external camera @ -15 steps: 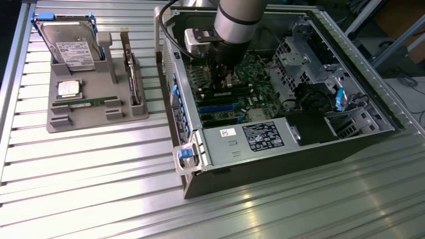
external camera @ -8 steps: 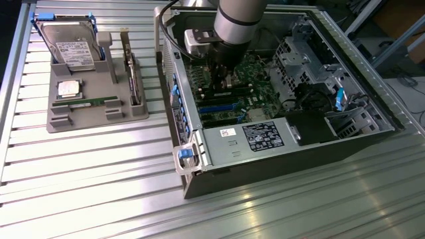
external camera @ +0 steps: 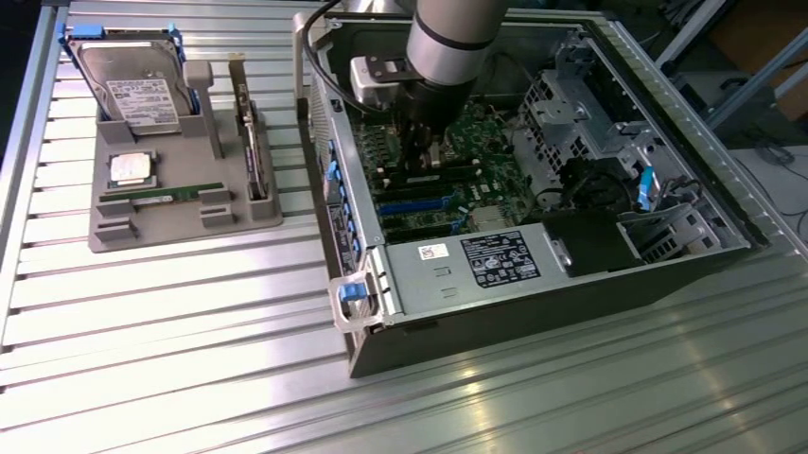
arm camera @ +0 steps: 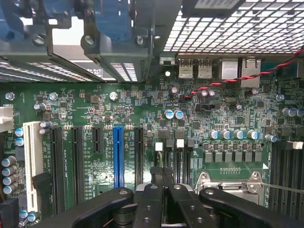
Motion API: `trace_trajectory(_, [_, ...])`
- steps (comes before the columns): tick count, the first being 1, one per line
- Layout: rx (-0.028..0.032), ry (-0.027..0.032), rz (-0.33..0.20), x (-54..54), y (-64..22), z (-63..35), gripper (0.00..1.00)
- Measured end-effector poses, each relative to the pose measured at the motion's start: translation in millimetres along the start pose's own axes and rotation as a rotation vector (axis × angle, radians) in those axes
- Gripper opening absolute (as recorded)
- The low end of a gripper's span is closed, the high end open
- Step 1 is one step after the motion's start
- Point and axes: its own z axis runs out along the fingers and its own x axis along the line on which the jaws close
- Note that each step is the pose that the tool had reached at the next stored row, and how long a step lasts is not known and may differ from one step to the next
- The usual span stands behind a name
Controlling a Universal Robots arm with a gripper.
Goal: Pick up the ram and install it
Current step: 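Press down the ram until it locks into place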
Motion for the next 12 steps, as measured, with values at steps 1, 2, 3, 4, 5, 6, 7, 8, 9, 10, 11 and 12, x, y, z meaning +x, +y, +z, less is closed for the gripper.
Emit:
trace_trajectory(1, [0.0000,0.0000,0.000,0.0,0.0,0.0,0.11])
trace_trajectory(2, [0.0000,0.0001,0.000,0.0,0.0,0.0,0.11])
trace_trajectory(3, [0.0000,0.0001,0.000,0.0,0.0,0.0,0.11])
trace_trajectory(4, [0.0000,0.0001,0.000,0.0,0.0,0.0,0.11])
trace_trajectory(5, [0.0000,0.0000,0.000,0.0,0.0,0.1,0.11])
trace_trajectory(6, [0.0003,-0.0004,0.000,-0.1,-0.1,-0.6,0.11])
trace_trajectory(7, [0.0007,-0.0011,0.000,-0.3,-0.1,-3.1,0.11])
trace_trajectory(8, [0.0001,-0.0001,0.000,-0.4,-0.1,-9.3,0.11])
trace_trajectory(9, [0.0002,-0.0002,0.000,-0.7,-0.2,-15.1,0.11])
trace_trajectory(10, [0.0001,0.0000,0.000,-1.0,-0.3,-24.5,0.11])
trace_trajectory(11, [0.0000,0.0001,0.000,-1.2,-0.3,-29.9,0.11])
trace_trajectory(12, [0.0001,-0.0001,0.000,-1.5,-0.4,-34.1,0.11])
